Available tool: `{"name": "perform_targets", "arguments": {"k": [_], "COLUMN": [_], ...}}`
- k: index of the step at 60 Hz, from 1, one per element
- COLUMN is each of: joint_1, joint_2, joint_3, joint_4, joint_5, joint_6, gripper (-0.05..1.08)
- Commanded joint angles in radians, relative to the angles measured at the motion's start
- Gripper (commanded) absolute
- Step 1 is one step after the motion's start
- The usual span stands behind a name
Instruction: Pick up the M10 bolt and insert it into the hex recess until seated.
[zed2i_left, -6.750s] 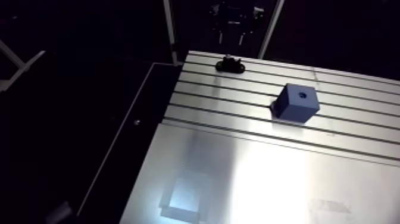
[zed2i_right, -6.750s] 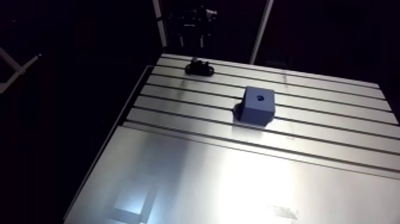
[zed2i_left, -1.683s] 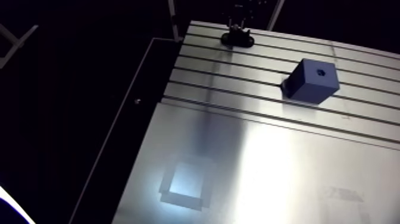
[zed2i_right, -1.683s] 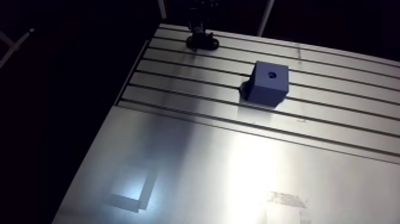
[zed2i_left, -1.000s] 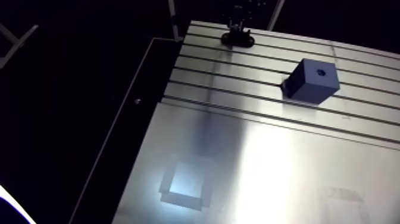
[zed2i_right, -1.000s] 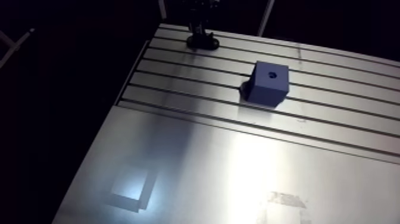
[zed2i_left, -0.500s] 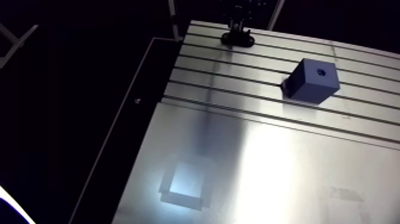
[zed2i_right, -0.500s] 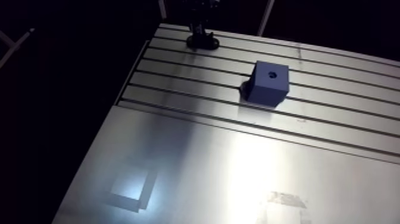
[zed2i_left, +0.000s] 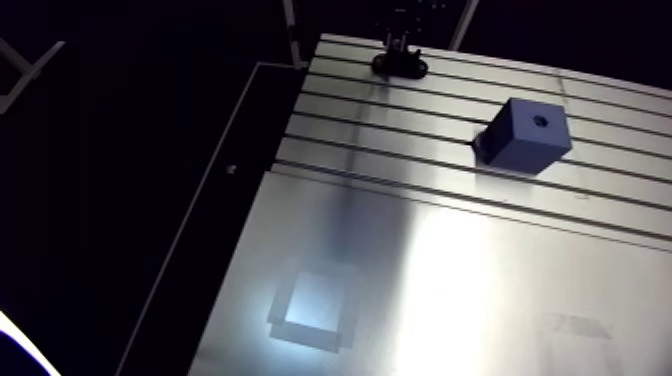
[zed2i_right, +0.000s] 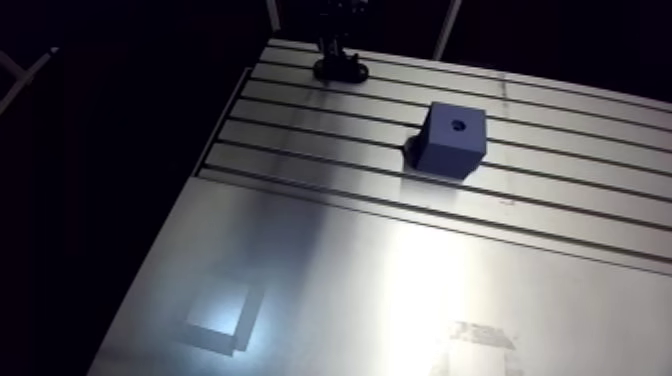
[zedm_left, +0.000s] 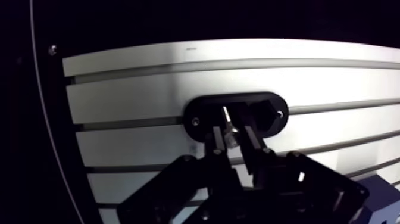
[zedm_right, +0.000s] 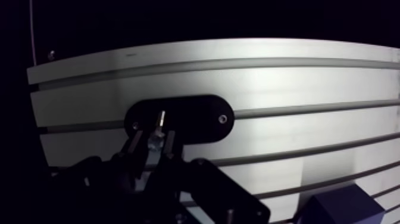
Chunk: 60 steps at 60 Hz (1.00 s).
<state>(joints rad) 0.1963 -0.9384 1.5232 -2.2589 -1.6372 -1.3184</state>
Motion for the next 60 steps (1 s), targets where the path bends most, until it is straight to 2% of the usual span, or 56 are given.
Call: {"name": "perform_targets", "arguments": {"k": [1, 17, 60], "joint_1": [0.0, -0.001, -0.001], "joint_2": [0.001, -0.001, -0.03], "joint_3": [-0.001, -0.001, -0.014], "joint_4": [0.0, 0.0, 0.003], "joint_5": [0.0, -0.002, 0.008], "joint_6": [0.0, -0.001, -0.033], "gripper": [0.71, 0.72, 0.73]}}
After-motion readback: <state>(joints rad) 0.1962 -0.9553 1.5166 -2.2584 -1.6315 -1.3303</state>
